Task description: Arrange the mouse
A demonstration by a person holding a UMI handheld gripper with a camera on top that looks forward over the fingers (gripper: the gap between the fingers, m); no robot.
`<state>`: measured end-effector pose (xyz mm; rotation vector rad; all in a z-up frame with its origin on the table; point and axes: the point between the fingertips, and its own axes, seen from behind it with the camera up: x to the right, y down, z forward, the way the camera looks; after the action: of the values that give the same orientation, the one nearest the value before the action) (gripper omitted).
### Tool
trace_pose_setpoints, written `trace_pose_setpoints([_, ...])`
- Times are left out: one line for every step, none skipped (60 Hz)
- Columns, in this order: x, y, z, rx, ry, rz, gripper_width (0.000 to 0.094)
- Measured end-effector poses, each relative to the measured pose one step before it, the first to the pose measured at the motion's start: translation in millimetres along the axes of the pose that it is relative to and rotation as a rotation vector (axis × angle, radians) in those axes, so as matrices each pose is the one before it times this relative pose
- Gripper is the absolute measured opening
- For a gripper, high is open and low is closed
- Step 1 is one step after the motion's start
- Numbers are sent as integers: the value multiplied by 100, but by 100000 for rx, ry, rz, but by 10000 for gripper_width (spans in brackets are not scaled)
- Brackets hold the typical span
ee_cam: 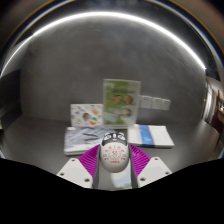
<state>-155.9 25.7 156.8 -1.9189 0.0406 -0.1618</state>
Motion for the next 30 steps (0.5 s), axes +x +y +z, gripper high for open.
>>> trace_pose_setpoints([1531, 500, 163, -559, 1557, -202, 441])
trace_pose_setpoints([1527, 698, 277, -943, 1600, -258, 441])
trace_pose_setpoints([1442, 941, 521, -1352, 1604, -421, 441])
trace_pose_setpoints([1257, 1101, 461, -1813, 1120, -285, 440])
trace_pose_setpoints([1169, 1340, 536, -1662, 450, -91, 440])
trace_pose_setpoints([937, 1046, 641, -2356, -272, 83, 441])
trace_pose_setpoints([648, 1143, 626, -2067, -605, 123, 442])
trace_pose_setpoints([435, 989, 621, -1896, -1185, 425, 441])
trace_pose_setpoints([286, 980, 638, -1757, -1486, 773, 441])
trace_pose_setpoints([216, 912, 571, -1712, -1677, 976, 441])
trace_pose_setpoints([117, 826, 579, -1572, -1886, 885, 442])
trace_pose_setpoints([-43, 944, 583, -1274, -1606, 632, 441])
trace_pose_setpoints([56, 639, 475, -1220, -1709, 465, 441])
trace_pose_setpoints([-2, 689, 481, -996, -1213, 201, 443])
trace_pose_setpoints([320, 434, 320, -908, -1814, 62, 443])
trace_pose_setpoints([148, 348, 337, -677, -1051, 36, 442])
trace_pose_setpoints([153, 293, 312, -539, -796, -35, 442])
trace_pose_setpoints([164, 278, 274, -529, -677, -4, 444])
trace_pose_setpoints([146, 263, 265, -659, -609, -25, 442])
trace_pose_setpoints([150, 303, 264, -814, -587, -10, 443])
trace_pose_setpoints([105, 357, 175, -1134, -799, -164, 500])
trace_pose_setpoints([-69, -150, 277, 1339, -1238, 241, 453])
trace_pose_setpoints([-24, -122, 57, 262, -1046, 1, 452])
trace_pose_setpoints([-45, 138, -51, -859, -906, -128, 458])
trace_pose_setpoints([-67, -183, -15, 22, -499, -215, 486])
trace_pose_setpoints([-122, 21, -18, -692, -382, -562, 493])
trace_pose_setpoints([45, -10, 389, 309, -866, -957, 513])
trace_pose_setpoints([-36, 27, 3, -428, -707, -811, 531])
trace_pose_setpoints([-26, 16, 10, -224, -779, -731, 547])
trace_pose_setpoints([-27, 60, -57, -478, -735, -587, 612])
